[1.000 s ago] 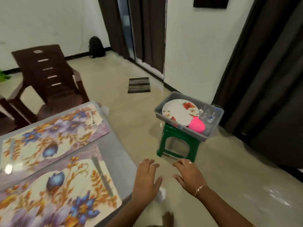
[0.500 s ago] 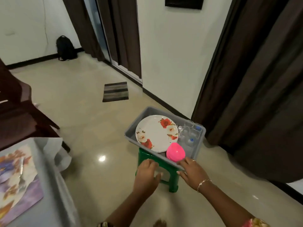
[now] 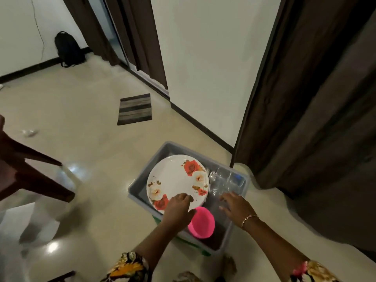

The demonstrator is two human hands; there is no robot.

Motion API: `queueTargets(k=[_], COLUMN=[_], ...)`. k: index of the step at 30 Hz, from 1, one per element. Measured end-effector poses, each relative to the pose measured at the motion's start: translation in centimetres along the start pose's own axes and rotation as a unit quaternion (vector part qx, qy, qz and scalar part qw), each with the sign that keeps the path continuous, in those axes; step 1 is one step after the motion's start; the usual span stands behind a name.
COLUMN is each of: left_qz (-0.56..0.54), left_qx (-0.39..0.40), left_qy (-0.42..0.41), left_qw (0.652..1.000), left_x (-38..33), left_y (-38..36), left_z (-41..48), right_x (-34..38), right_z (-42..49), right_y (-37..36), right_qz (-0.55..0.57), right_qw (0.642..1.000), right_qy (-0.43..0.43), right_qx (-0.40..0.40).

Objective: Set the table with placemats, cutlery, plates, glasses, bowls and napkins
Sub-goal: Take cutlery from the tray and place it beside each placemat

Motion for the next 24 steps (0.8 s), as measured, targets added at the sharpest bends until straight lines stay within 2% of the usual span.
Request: queueTargets(k=[6,10,16,20,24], left_qz=[0.058,0.064,-0.034,0.030,0.130], left_qx=[0.059,0.100,0.102,0.123,0.192], left_qy=[-0.028,-0.056,0.032,-0.068,-0.239], left_qw=[0.996,0.991,0.994,0.990,0.943], left_x=[-0.1,0.5,2.5,3.0,2.8], left_y=[-2.8,-5.5,-9.2,-11.8,-15.1], left_z=[6.3,10.4,17.4,20.5,20.8], right_x=[-2.7,-3.1,-1.9,-1.6,-3.5], right_z=[7.3,11.2,11.3,8.4,8.0], right_y=[0.4,-0.6,-4.3,-8.3,-12.3], right_qz=[-0.012,0.026,0.152,0.222,0.233], right_qw=[0.999,0.999,0.982,0.945,0.899], right_qy=[-0.001,-0.017,-0.116,-0.242,-0.370], right_qx=[0.040,0.041,-0.017,0.000,-0.001])
Point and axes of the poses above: each hand's wrist, its own z-axis towards the middle knuckle, its own y-axis out of the back of the hand, x = y × z, the point moved 2 cm from there along z, towards the middle knuckle, and after that the axes turned 14 degrees about -x, right-handed, at the moved point
